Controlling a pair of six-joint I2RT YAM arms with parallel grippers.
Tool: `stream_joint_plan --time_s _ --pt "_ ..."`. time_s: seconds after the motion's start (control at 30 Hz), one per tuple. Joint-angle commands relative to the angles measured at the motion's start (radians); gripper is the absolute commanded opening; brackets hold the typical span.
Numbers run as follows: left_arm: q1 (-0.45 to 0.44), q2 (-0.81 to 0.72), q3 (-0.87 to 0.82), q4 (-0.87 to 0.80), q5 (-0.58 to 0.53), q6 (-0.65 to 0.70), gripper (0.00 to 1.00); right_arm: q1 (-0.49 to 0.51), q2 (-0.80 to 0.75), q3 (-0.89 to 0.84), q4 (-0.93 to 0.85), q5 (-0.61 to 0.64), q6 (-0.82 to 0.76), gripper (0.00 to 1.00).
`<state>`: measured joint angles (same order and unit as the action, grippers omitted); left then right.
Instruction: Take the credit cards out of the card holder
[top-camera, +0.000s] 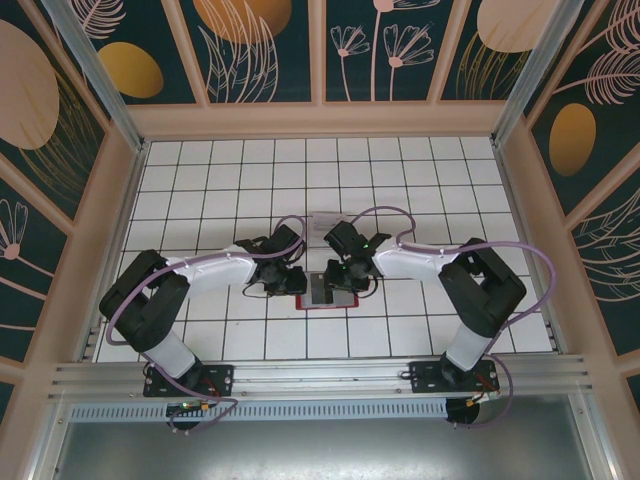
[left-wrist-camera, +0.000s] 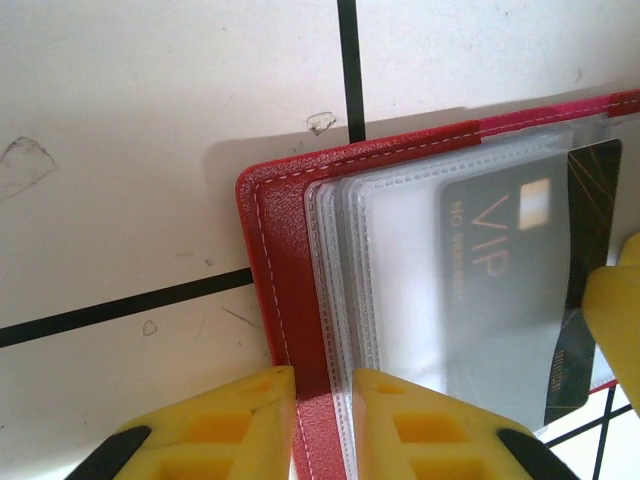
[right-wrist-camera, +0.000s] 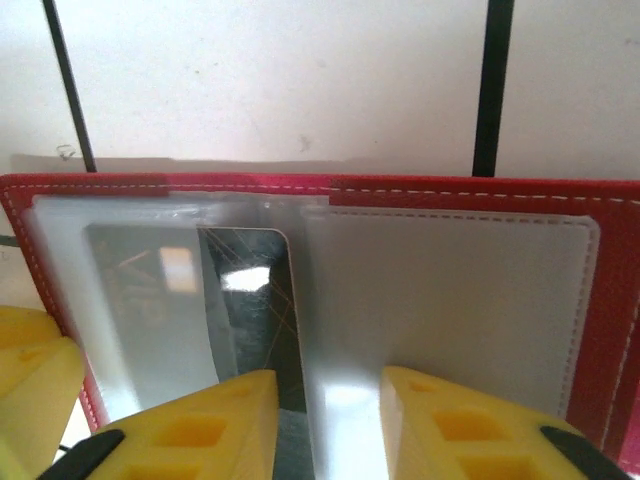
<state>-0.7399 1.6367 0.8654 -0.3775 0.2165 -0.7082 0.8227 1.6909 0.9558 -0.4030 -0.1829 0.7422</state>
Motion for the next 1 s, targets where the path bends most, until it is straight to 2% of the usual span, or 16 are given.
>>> stream_joint_plan --time_s 0.0,0.23,0.5,0.73,0.97 --pt "-0.001 -0.024 0.037 -0.053 -0.029 0.011 0.24 -0.003 -0.066 0.002 -0.012 0.005 0.018 0.36" --pt "-0.002 -0.036 0.071 -0.065 -0.025 0.004 0.27 -0.040 -0.104 -0.081 0.108 -0.101 0.039 0.36" --pt "-0.012 0.040 0.057 -0.022 0.002 0.006 0.27 -0.063 -0.090 -0.141 0.216 -0.191 0.048 0.36" --pt "-0.013 0.071 0.037 -0.054 -0.048 0.025 0.24 -0.075 -0.064 -0.181 0.286 -0.233 0.048 0.35" --pt "-0.014 0.100 0.022 -0.053 -0.040 0.028 0.23 -0.082 -0.035 -0.223 0.356 -0.271 0.049 0.33"
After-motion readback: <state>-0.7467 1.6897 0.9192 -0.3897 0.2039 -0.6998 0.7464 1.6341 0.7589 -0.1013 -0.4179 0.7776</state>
